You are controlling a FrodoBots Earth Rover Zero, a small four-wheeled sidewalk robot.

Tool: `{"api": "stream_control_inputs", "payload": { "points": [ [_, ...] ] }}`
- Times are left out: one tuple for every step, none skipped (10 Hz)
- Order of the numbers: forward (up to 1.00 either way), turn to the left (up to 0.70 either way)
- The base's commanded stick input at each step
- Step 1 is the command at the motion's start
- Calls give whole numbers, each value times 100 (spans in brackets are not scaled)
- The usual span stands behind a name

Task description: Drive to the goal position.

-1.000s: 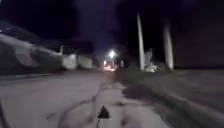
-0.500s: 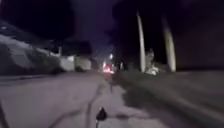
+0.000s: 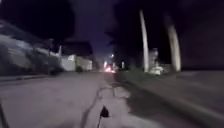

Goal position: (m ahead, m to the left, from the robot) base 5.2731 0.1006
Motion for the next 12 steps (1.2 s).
{"api": "stream_control_inputs", "payload": {
  "points": [
    [70,0],
    [70,0],
    [70,0],
    [70,0],
    [70,0],
    [70,0],
    [70,0],
    [70,0],
    [70,0],
    [70,0],
    [70,0],
    [70,0]
  ]
}}
